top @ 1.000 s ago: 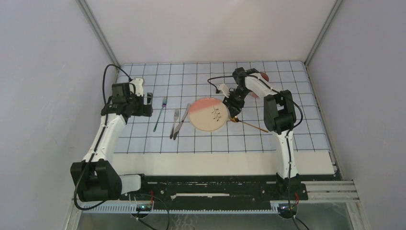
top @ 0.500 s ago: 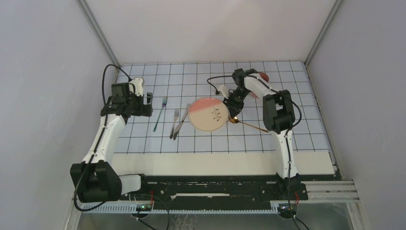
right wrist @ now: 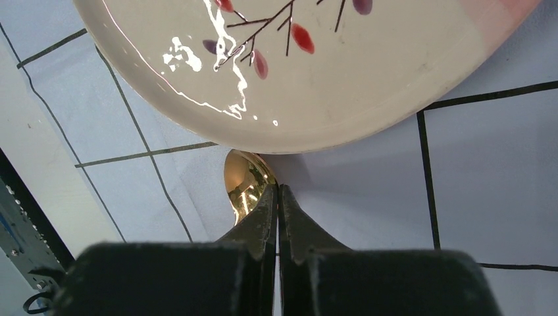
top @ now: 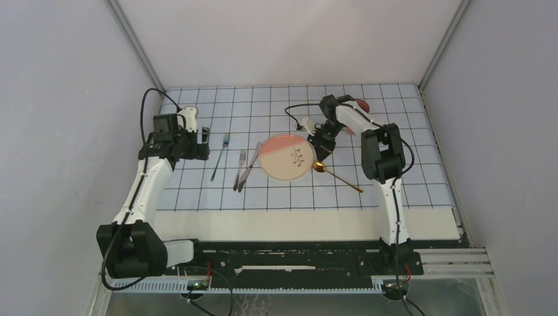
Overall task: Set the dinner table for one person
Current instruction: Pick up the spoon from the napkin, then place the spoon on the napkin.
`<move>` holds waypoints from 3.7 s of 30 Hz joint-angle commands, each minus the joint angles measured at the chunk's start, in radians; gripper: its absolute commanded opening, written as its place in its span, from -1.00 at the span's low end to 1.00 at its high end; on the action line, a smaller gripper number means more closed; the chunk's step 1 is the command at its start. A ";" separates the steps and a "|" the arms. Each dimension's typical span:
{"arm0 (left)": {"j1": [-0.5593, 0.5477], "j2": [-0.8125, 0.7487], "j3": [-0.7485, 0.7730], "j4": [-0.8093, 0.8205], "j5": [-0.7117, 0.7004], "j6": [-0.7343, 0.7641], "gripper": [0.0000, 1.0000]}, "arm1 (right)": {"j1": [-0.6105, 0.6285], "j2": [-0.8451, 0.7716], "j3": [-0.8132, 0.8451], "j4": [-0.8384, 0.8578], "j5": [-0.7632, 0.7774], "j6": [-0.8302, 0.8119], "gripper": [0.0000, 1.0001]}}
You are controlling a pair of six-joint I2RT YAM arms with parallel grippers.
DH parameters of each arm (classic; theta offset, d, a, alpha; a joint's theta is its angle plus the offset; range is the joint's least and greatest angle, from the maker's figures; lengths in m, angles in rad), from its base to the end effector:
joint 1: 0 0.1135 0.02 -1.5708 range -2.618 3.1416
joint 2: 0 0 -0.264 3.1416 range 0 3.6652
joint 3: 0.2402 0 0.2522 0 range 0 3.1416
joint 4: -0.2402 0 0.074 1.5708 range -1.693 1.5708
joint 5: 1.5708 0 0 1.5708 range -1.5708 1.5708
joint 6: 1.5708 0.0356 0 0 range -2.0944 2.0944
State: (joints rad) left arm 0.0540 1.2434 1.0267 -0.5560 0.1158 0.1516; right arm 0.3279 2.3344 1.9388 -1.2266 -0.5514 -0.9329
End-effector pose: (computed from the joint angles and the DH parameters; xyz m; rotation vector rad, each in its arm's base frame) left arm 0.2654 0.0102 0.2931 0.1710 2.3310 -0.0336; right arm 0.4166 0.1614 0.1610 -1.7018 2.3682 0.8098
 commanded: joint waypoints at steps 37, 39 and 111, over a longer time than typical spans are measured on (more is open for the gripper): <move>0.007 -0.013 -0.032 0.008 0.054 0.036 0.79 | -0.111 -0.423 -0.429 0.695 0.565 0.606 -1.00; 0.007 -0.012 -0.034 0.006 0.060 0.036 0.79 | -0.108 -0.434 -0.446 0.735 0.614 0.616 -1.00; 0.007 0.001 -0.058 -0.018 0.108 0.053 0.80 | 0.010 -0.280 -0.389 0.669 0.675 0.663 -0.68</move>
State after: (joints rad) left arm 0.0540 1.2438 0.9909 -0.5880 0.1959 0.1928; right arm 0.3355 2.0335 1.5139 -0.5476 0.1265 -0.3012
